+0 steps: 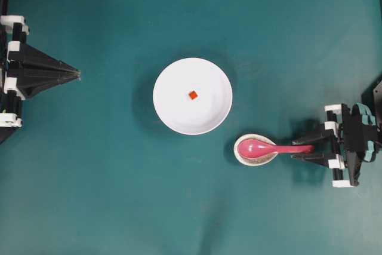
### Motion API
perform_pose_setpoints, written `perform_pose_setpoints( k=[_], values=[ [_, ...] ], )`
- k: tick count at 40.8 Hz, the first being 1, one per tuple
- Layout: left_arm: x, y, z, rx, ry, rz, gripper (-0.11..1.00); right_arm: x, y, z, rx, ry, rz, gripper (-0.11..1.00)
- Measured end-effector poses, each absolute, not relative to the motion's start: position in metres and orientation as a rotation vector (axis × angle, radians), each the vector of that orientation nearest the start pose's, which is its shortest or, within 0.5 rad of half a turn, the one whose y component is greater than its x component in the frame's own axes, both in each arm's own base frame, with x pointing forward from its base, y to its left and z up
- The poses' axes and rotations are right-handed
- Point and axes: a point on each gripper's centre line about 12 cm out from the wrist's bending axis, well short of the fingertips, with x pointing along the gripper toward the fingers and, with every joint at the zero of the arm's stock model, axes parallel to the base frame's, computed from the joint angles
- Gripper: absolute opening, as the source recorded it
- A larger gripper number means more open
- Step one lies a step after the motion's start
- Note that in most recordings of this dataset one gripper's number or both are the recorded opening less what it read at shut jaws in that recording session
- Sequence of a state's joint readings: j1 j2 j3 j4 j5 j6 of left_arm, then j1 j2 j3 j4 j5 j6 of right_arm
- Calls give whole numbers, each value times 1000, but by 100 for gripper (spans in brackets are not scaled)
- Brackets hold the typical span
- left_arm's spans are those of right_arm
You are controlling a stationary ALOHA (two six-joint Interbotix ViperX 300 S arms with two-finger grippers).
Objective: Grip the spoon and scoop the red block from the bowl with right arm.
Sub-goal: 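Lower the right gripper around the pink spoon handle and close it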
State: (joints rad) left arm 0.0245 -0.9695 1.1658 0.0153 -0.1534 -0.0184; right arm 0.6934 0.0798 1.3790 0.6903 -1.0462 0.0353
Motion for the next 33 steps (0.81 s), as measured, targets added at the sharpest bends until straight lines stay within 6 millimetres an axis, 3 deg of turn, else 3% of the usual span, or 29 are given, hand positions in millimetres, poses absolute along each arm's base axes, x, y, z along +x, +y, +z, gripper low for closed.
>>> perform_pose_setpoints(
  k=[21, 33],
  values=[
    [199, 5, 281, -5, 52, 23, 0, 197, 78, 76, 98, 413, 13, 37],
    [199, 5, 281, -4, 57, 22, 0, 198, 78, 76, 100, 411, 14, 22]
  ],
)
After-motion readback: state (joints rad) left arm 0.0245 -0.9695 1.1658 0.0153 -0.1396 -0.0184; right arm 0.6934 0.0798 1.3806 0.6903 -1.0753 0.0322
